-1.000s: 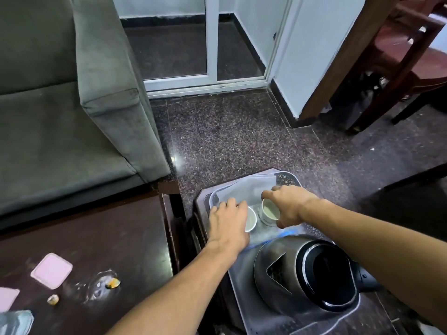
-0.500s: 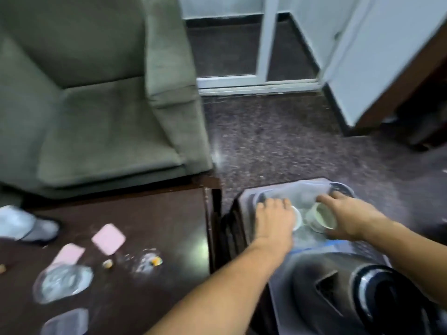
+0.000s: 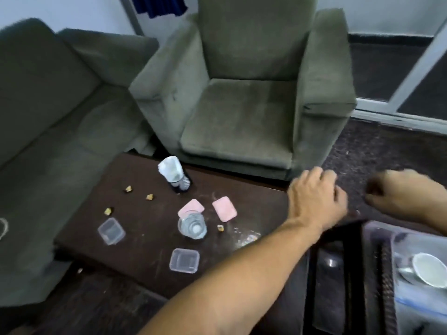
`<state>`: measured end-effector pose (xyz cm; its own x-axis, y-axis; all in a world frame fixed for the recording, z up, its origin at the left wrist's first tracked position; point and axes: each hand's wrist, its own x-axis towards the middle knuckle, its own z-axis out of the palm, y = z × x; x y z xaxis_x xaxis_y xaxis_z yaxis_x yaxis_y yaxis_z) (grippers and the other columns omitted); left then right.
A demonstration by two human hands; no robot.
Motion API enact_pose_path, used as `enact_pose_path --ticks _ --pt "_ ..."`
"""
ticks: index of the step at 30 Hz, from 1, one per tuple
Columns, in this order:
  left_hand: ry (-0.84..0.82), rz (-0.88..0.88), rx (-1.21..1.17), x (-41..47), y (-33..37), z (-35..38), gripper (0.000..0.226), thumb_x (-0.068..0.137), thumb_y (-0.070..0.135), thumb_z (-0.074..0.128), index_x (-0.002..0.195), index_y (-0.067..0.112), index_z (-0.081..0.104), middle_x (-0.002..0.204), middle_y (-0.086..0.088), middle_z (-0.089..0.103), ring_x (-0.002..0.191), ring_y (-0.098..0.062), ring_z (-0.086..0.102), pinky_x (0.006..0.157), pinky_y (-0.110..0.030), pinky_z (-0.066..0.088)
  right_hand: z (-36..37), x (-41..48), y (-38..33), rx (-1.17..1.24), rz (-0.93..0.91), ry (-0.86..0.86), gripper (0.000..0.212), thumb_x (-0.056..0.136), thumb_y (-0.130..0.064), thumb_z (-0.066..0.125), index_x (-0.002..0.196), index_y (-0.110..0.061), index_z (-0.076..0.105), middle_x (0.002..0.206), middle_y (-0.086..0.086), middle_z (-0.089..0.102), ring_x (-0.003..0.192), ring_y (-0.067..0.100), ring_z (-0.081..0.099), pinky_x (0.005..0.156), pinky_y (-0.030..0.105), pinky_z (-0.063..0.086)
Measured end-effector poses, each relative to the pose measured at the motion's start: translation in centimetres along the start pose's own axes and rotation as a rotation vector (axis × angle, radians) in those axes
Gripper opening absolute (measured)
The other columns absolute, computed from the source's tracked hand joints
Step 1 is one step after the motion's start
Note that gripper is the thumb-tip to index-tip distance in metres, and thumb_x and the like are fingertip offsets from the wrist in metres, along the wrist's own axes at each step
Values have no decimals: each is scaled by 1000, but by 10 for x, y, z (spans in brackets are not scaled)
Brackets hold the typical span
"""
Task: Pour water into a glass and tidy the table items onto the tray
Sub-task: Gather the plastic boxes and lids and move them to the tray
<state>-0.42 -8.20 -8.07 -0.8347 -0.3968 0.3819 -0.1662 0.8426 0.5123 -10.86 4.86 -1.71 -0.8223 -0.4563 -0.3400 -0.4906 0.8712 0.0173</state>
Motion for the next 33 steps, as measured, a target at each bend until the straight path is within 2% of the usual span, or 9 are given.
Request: enact_pose_path --ticks 2,6,11,15,17,20,26,29,33 --pt "62 -111 26 4 -48 -33 19 81 24 60 92 13 70 91 -10 64 88 -33 59 74 -42 47 -11 2 -80 88 -84 65 14 83 -40 64 88 -30 72 99 16 74 93 36 70 68 33 50" --pt "90 -288 132 -14 -160 -104 15 82 25 59 89 16 69 90 -8 65 88 -32 62 75 -42 48 0 10 -228 269 -252 84 23 91 -37 59 105 -29 75 110 17 73 103 39 68 82 40 54" --pt "15 -580 214 -53 -283 -178 19 85 27 56 97 20 68 99 -4 65 96 -29 63 77 -39 49 31 19 -362 324 -352 -6 22 88 -33 58 100 -28 75 105 9 76 100 35 68 78 35 53" --pt "-104 -739 174 -83 -367 -211 26 89 28 54 114 26 64 111 1 63 105 -26 62 87 -37 51 56 25 -432 316 -330 -115 15 84 -27 53 83 -28 68 95 4 74 93 33 67 73 32 51" --pt "-210 -740 149 -92 -400 -214 29 90 28 55 118 27 62 112 3 63 105 -25 63 87 -36 52 68 39 -453 279 -289 -135 15 82 -25 52 81 -27 66 96 5 74 93 34 67 74 32 52" --pt "-350 -709 114 -101 -436 -206 30 90 29 56 119 28 63 111 6 65 105 -22 64 87 -34 51 83 67 -463 234 -165 -144 24 81 -26 55 96 -27 73 105 8 74 97 34 68 78 33 53" --pt "-448 -715 101 -106 -468 -172 30 89 34 57 119 27 61 117 3 63 109 -25 62 92 -37 52 119 108 -436 165 35 -240 39 82 -39 63 117 -22 70 123 12 68 111 35 65 91 38 55" --pt "-489 -501 129 -122 -457 -156 33 88 45 54 113 26 61 110 3 61 106 -21 60 87 -36 53 138 109 -417 127 41 -191 39 85 -43 61 113 -18 71 117 17 70 104 38 67 85 38 54" --pt "-710 -149 130 -163 -418 -131 55 83 63 48 121 24 55 118 -2 54 107 -25 56 81 -40 55 149 108 -398 64 33 -176 39 85 -39 61 111 -11 69 114 20 70 102 40 67 82 39 53"
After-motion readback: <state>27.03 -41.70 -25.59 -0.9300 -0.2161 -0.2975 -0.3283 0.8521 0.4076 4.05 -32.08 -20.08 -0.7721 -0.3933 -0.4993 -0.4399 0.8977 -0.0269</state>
